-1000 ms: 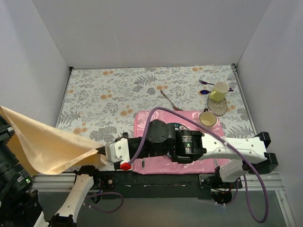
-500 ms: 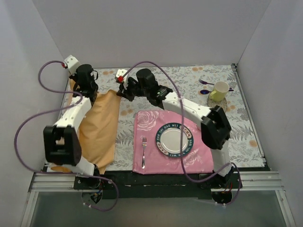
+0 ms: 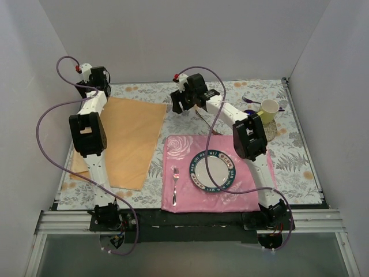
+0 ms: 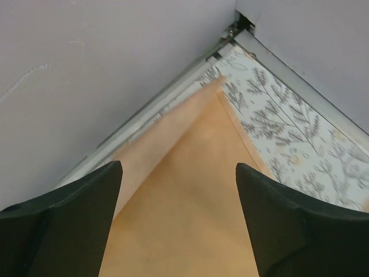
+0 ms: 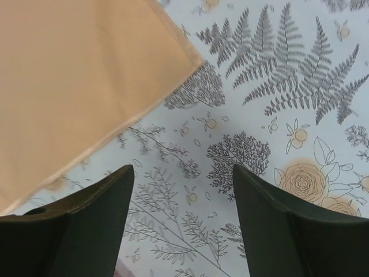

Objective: Fold the napkin, place the utensils inside, and roll it up
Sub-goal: Flatten the napkin out

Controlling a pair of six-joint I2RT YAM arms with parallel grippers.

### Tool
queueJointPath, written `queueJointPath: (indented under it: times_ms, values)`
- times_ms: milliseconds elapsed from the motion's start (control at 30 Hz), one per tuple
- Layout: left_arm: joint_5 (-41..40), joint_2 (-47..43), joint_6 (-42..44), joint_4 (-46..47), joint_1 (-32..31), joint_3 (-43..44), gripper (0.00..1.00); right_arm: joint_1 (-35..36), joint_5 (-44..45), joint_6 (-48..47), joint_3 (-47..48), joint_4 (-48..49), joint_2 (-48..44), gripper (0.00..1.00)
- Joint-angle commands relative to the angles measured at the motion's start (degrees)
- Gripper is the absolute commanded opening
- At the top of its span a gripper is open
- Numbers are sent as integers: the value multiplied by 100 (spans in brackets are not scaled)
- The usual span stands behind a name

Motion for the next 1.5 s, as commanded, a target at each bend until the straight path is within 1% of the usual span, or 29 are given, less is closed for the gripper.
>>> queueJointPath:
  times_ms: [0,33,67,100,133,167,200,233,267,333,367,400,433,467,533,633,733,933,967,1067,1133,1233,1267,1300,1333,1367,1400,1433,1467]
  values:
    - [1065,-1151,-1149,-1644,-194,-23,81,402,-386,413,596,-201,-715,75]
    - [1302,-1291,-1360,-1724,-256,-234,81,481,-369,421,581,-403,-749,75]
    - [1513,-1467,-1371,-1777,-335,-480,75,552,-342,352,477,-405,-828,75]
    - [1655,-1738,-1441,-1830,-544,-1022,74,683,-299,343,67,-353,-1098,76]
    - [1769,-1906,-1589,-1900,-634,-1280,74,719,-229,377,-181,-91,-1266,76]
    - [1901,-2056,-1660,-1927,-643,-1587,67,745,-210,560,-392,16,-1451,77]
    - [2068,-2336,-1766,-1927,-957,-1868,65,754,-236,719,-612,104,-1748,77]
    - [2313,-2443,-1828,-1927,-1029,-2402,62,754,-419,825,-919,209,-1882,77]
    - [2446,-2540,-1906,-1962,-1100,-2616,56,754,-500,887,-1035,219,-2005,77]
    - [2456,-2794,-1864,-2015,-1451,-3212,51,772,-658,1001,-1429,201,-2339,76]
    - [2291,-2891,-1889,-2015,-1591,-3407,48,772,-711,1036,-1588,254,-2593,76]
    - [2167,-2997,-1820,-1954,-1862,-3679,43,755,-772,1037,-1764,315,-2743,76]
    - [2210,-3154,-1724,-1797,-1978,-4030,40,755,-808,1037,-2157,377,-2893,76]
    - [2045,-3191,-1749,-1804,-2188,-4172,38,763,-791,1011,-2309,490,-3181,77]
    - [2086,-3270,-1793,-1830,-2286,-4480,34,746,-825,940,-2765,588,-3438,77]
    - [2166,-3349,-1986,-1700,-2313,-4831,31,702,-773,931,-3354,798,-3860,77]
    - [2525,-3218,-2048,-1497,-2322,-4886,29,623,-799,1019,-3663,992,-4115,78]
    - [3316,-2314,-2355,-1172,-2357,-4474,27,552,-685,958,-3963,957,-4370,78]
    - [3483,-2034,-2390,-1163,-2375,-4333,27,526,-641,923,-3989,940,-4432,78]
    - [3695,-1619,-2470,-1093,-2418,-3683,27,491,-527,844,-4051,799,-4493,78]
    - [3704,-1180,-2470,-1110,-2427,-3104,27,473,-457,808,-4103,773,-4511,78]
    - [3591,-897,-2505,-1425,-2427,-2314,29,464,-517,799,-4165,834,-4415,78]
    - [3485,-949,-2531,-1513,-2445,-2215,31,456,-561,799,-4122,834,-4336,78]
    - [3258,-1072,-2531,-1627,-2445,-2179,37,464,-623,834,-4086,808,-4257,78]
    - [3151,-1377,-2531,-1707,-2445,-2196,41,464,-693,869,-4016,834,-4074,78]
    - [3011,-1581,-2540,-1795,-2445,-2222,47,464,-781,939,-4007,973,-3994,79]
    - [2844,-1757,-2549,-1996,-2445,-2275,57,473,-999,1044,-3963,1036,-3880,79]
    - [2564,-2150,-2566,-2102,-2445,-2423,60,473,-1080,1124,-3850,1097,-3661,79]
    - [2431,-2328,-2566,-2190,-2436,-2547,62,525,-1150,1186,-3770,1150,-3528,77]
